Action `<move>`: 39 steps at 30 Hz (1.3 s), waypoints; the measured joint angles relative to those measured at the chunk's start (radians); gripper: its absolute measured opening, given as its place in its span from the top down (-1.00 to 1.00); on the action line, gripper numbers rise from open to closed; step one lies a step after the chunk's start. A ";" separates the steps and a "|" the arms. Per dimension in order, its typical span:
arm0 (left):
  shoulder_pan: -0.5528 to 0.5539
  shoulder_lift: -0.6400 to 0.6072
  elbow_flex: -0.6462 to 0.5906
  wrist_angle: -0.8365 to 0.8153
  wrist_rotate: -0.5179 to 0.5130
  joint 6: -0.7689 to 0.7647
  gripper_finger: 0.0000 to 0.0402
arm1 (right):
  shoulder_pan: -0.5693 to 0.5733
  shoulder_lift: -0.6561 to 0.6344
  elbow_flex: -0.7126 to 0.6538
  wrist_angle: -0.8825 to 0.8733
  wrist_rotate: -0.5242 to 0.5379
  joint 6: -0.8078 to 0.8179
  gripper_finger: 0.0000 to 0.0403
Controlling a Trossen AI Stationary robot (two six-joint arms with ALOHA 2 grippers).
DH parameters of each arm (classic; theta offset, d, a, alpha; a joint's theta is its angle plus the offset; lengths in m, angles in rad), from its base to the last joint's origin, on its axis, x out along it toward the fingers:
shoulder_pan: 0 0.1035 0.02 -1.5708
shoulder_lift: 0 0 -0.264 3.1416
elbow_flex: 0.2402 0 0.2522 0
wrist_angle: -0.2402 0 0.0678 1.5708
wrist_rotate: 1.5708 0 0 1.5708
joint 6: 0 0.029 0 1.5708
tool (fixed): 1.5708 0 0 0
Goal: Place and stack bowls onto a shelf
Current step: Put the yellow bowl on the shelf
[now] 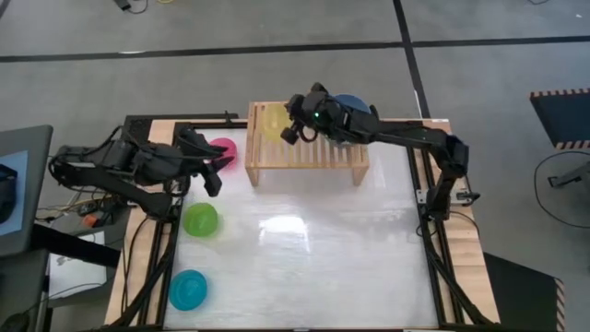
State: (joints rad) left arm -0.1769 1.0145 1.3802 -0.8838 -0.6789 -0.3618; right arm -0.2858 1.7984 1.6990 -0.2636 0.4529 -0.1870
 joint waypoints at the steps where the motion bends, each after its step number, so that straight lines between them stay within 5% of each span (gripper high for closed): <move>1: 0.010 -0.003 0.000 -0.006 -0.007 0.000 0.38 | -0.007 0.004 0.001 0.004 -0.014 -0.011 0.88; 21: 0.281 0.014 -0.010 0.032 0.038 -0.039 0.38 | -0.110 0.075 0.125 -0.135 -0.232 -0.341 0.88; 39: 0.338 0.138 -0.013 0.044 0.160 -0.045 0.38 | -0.119 0.074 0.125 -0.186 -0.286 -0.288 0.78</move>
State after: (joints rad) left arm 0.1612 1.1526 1.3670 -0.8396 -0.5187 -0.4065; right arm -0.4044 1.8729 1.8240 -0.4498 0.1673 -0.4755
